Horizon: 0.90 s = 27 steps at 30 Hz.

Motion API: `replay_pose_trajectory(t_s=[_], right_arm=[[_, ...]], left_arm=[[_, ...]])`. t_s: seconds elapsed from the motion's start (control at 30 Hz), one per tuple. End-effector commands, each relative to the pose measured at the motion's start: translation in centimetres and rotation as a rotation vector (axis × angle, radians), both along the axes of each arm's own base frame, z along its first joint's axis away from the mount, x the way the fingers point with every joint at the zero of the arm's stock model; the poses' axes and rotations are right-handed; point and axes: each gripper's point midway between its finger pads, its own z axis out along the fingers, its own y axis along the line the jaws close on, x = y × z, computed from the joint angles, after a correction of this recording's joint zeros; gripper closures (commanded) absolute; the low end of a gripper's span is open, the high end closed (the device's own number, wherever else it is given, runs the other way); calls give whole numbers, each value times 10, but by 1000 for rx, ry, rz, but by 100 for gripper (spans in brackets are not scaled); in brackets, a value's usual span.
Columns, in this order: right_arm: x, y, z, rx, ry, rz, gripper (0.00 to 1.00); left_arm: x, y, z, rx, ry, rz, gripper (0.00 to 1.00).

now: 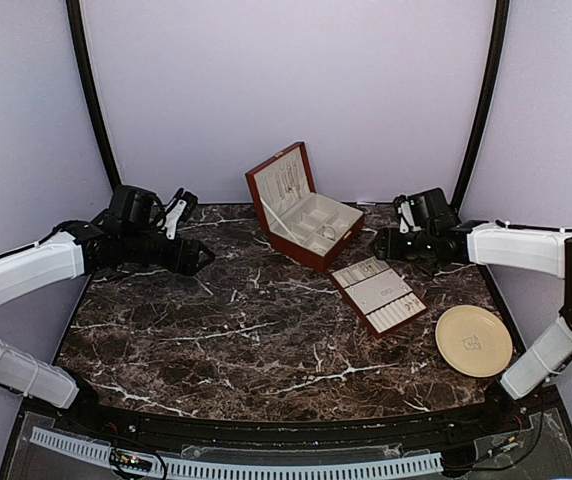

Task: Organize the mixed jewelry
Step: Pick up the earring from the center of the board.

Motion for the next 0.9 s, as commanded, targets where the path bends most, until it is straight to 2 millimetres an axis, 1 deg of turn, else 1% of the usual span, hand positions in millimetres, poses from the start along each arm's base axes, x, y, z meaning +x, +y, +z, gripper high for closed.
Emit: replay_pose_trajectory(t_s=[0.0,0.13,0.2,0.3,0.4,0.53,0.63,0.73,0.87], right_arm=[[45,11,18,-14,-62,14,29],[76,28,15,19,-56,32,28],[86,39,11,49,-47,50,27],[94,54,0,103,-23,81,25],[99,67,-10,142,-6,113,24],[108,78,-23,150,11,132,23],[111,92,-30,159,25,161,23],[109,110,-37,173,46,205,25],[97,137,-43,185,70,267,34]], left_arm=[[-2,5,15,-16,-38,22,22],[-2,6,19,-18,-50,27,22],[-2,8,19,-12,-49,32,22],[-3,8,20,-12,-49,31,22],[-4,5,18,-20,-40,20,22],[-3,4,16,-13,-30,20,22],[-2,5,13,-7,-21,24,22],[-1,5,11,-6,-18,25,22],[-1,3,9,-8,-7,20,22]])
